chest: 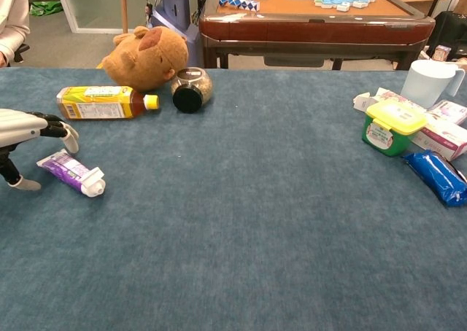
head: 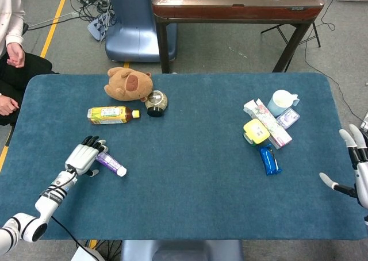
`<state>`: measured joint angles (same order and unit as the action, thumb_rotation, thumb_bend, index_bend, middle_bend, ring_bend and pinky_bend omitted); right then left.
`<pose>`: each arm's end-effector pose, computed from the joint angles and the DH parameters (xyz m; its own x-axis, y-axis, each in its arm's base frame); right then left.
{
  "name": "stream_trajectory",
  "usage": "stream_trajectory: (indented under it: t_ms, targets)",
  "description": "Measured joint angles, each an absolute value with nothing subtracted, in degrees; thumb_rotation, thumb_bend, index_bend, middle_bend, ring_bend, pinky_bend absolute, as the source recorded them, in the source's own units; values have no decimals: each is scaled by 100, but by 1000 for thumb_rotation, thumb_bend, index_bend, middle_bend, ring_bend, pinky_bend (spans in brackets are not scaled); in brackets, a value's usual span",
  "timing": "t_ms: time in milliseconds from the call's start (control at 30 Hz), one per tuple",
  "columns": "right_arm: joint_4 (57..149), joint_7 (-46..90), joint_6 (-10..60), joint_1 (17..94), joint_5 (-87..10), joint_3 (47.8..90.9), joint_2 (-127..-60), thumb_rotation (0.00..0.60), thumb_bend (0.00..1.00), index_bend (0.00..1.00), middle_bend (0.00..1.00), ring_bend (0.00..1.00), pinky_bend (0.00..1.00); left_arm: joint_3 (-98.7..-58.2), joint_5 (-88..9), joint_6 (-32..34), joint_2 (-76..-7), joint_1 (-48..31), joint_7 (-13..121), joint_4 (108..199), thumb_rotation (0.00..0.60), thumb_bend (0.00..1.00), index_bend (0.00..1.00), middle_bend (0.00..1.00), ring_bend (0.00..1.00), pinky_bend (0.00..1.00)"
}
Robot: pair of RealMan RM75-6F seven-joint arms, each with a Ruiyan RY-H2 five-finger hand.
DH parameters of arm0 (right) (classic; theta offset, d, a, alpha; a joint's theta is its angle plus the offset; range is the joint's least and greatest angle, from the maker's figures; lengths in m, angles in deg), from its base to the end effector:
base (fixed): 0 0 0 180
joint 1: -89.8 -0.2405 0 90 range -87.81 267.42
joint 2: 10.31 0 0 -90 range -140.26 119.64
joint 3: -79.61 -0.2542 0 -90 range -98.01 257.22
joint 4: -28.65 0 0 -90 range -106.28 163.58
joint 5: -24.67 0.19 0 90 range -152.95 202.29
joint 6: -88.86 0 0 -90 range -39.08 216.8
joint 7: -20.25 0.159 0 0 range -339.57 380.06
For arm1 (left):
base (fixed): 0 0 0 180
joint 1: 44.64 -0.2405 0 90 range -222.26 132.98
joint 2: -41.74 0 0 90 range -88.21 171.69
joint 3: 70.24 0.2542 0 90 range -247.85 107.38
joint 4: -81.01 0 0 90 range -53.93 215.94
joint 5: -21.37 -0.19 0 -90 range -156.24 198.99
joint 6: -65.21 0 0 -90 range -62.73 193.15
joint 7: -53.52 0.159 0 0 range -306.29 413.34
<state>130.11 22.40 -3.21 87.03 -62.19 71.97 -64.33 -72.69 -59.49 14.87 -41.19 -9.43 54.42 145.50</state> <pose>-0.2677 -0.1946 0.2442 0.3656 0.1848 0.9122 -0.9263 -0.0231 0.3760 -0.2713 0.3526 0.0420 0.6285 0.2916 0.7210 0.7727 -0.3403 -0.5359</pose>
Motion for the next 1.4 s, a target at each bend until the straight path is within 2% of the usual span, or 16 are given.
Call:
stream_trajectory:
  t_ms: [300, 600, 1067, 1400]
  targets:
    - [12929, 2350, -360, 8751, -6200, 7207, -6453, 600, 0, 0, 35, 0, 0, -7277, -5720, 1830, -4022, -840, 5661, 14733, 600, 168, 258, 65, 0, 0]
    - [12894, 2422, -423, 8814, -6225, 7236, -6472, 600, 0, 0, 35, 0, 0, -7259, -5492, 1918, -3805, -829, 5979, 15161, 600, 168, 294, 62, 0, 0]
    - [12926, 2406, -445, 8816, -6297, 7235, -6482, 600, 0, 0, 35, 0, 0, -7194, -5295, 1594, -3474, -1058, 6207, 15799, 600, 169, 307, 62, 0, 0]
    - [12879, 2485, -483, 8873, -6285, 7255, -6462, 600, 0, 0, 35, 0, 0, -7224, -5449, 1327, -3765, -1125, 6069, 15652, 600, 169, 290, 107, 4, 0]
